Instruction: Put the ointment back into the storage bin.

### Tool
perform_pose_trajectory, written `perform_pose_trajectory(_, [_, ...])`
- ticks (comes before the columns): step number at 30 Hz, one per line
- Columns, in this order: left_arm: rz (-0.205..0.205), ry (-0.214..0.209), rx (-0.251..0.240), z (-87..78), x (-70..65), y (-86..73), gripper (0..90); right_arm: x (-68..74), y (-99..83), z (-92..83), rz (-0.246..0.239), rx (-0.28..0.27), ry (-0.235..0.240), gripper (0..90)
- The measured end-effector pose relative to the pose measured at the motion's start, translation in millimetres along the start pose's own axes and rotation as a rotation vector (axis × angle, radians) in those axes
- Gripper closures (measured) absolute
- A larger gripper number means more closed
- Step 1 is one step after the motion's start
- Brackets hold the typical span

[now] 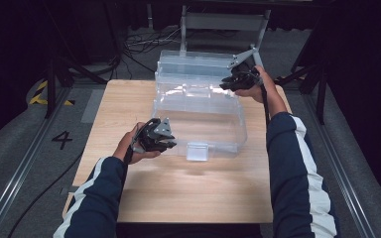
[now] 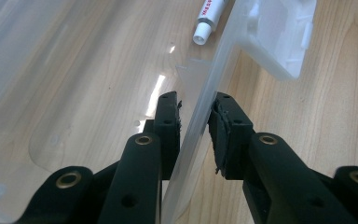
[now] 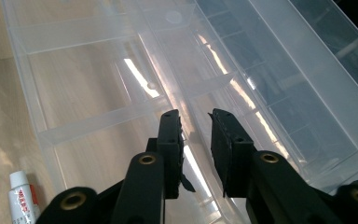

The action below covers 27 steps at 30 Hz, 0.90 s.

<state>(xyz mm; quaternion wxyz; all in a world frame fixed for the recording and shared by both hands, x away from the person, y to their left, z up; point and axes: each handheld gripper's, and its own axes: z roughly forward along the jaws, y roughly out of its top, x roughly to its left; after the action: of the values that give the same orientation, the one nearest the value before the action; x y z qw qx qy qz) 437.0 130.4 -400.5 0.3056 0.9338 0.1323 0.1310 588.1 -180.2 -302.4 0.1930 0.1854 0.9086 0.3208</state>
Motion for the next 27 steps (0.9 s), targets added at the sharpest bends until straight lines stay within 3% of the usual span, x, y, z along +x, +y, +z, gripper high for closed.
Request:
perform_pose_trajectory(9, [-0.002,-0.038,-0.008,4.4,2.2,-0.2,75.0,-1.6,4.0,0.1,-0.013,0.024,0.021,76.8])
perform_pose_trajectory(15, [-0.006,-0.052,0.002,4.1,4.1,0.6,75.8,-0.7,13.0,0.3,-0.065,0.083,0.036,80.1])
perform_pose_trajectory(27, [-0.015,-0.062,-0.003,7.4,4.8,0.6,75.4,1.2,17.1,-0.5,-0.089,0.108,0.043,81.6])
